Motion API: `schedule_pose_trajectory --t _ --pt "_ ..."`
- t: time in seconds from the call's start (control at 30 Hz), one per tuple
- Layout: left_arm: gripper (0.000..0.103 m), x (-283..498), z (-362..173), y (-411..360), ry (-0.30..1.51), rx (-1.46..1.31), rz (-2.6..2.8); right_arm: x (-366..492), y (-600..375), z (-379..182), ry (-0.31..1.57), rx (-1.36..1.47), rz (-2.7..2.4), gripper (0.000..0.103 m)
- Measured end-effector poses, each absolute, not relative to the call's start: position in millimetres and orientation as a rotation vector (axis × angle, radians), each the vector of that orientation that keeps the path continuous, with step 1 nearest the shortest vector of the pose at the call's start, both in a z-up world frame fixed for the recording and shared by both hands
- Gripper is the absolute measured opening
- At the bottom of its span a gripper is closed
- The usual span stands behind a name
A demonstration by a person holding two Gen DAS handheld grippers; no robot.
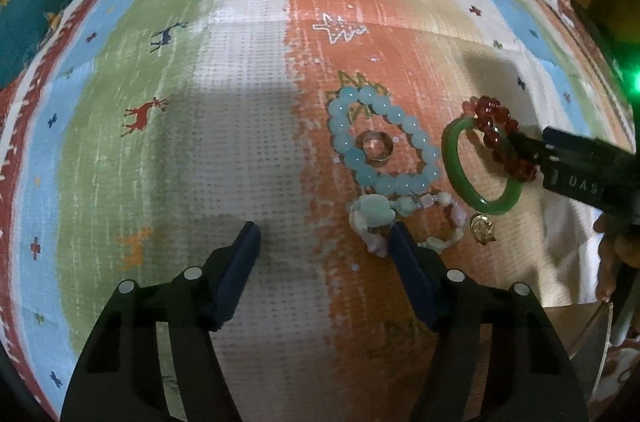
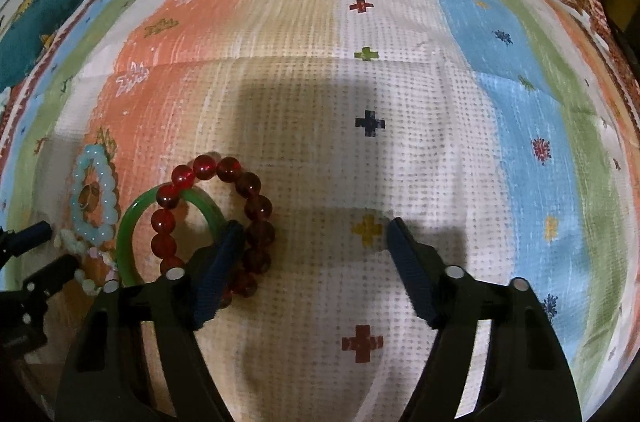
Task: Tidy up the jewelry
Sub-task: 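Grasp the red bead bracelet with the right gripper while the left grasps the white pearl bracelet, then lift both held bracelets and carry them toward the silver tin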
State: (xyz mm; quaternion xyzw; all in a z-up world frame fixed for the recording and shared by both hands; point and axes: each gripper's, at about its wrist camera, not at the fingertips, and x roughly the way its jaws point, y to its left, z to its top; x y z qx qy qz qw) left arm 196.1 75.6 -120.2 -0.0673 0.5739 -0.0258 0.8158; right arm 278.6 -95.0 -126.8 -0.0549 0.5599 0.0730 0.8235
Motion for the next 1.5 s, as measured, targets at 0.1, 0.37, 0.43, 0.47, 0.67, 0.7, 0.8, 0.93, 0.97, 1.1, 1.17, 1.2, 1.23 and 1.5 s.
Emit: schedule_pose_trajectory --t 0.1,0.37,0.43,0.47,0.67,0.7,0.8,0.93,0.97,1.1,1.17,1.2,1.23,1.5 --pt "0.066 197.7 -116.7 85.5 1.218 -0.239 -0.066 277.5 -95.5 -127.0 1.194 -0.113 0.163 0.066" --pt "0.069 202.7 -121.1 75.5 1.206 -0.183 -0.054 273.6 -85.7 -124.9 1.193 -0.141 0.207 0.038" --pt "0.068 203.0 -123.0 69.9 1.208 -0.136 -0.037 272.6 -83.7 -124.7 1.194 -0.149 0.219 0.031" --pt "0.064 201.7 -122.8 68.8 1.208 -0.114 -0.029 272.4 -83.9 -124.7 1.195 -0.15 0.222 0.026" --pt "0.025 200.3 -121.2 79.5 1.213 -0.08 -0.006 273.4 -88.1 -124.9 1.203 -0.141 0.235 0.014" --pt "0.011 200.5 -121.7 81.1 1.216 -0.082 -0.001 273.2 -88.3 -124.5 1.204 -0.139 0.236 0.014" --pt "0.011 200.6 -122.8 86.1 1.218 -0.099 -0.008 271.7 -88.9 -124.1 1.205 -0.136 0.24 0.014" --pt "0.01 201.1 -118.3 90.6 1.22 -0.14 -0.021 268.9 -89.8 -119.4 1.205 -0.124 0.25 0.014" --pt "0.009 200.5 -115.1 91.7 1.215 -0.149 -0.028 267.4 -89.9 -116.8 1.2 -0.123 0.251 0.014" --pt "0.007 193.4 -93.9 87.5 1.175 -0.156 -0.052 258.6 -90.1 -96.7 1.169 -0.098 0.274 0.014" --pt "0.007 189.6 -82.7 84.1 1.152 -0.161 -0.068 250.4 -88.2 -84.0 1.148 -0.092 0.294 0.014" --pt "0.007 186.9 -76.1 81.0 1.139 -0.161 -0.078 245.6 -86.7 -78.7 1.139 -0.093 0.305 0.014" --pt "0.007 184.3 -71.3 78.3 1.129 -0.159 -0.084 241.7 -85.6 -75.1 1.134 -0.095 0.311 0.014" --pt "0.006 170.9 -49.3 65.3 1.079 -0.129 -0.102 213.1 -81.1 -54.4 1.097 -0.118 0.34 0.014"
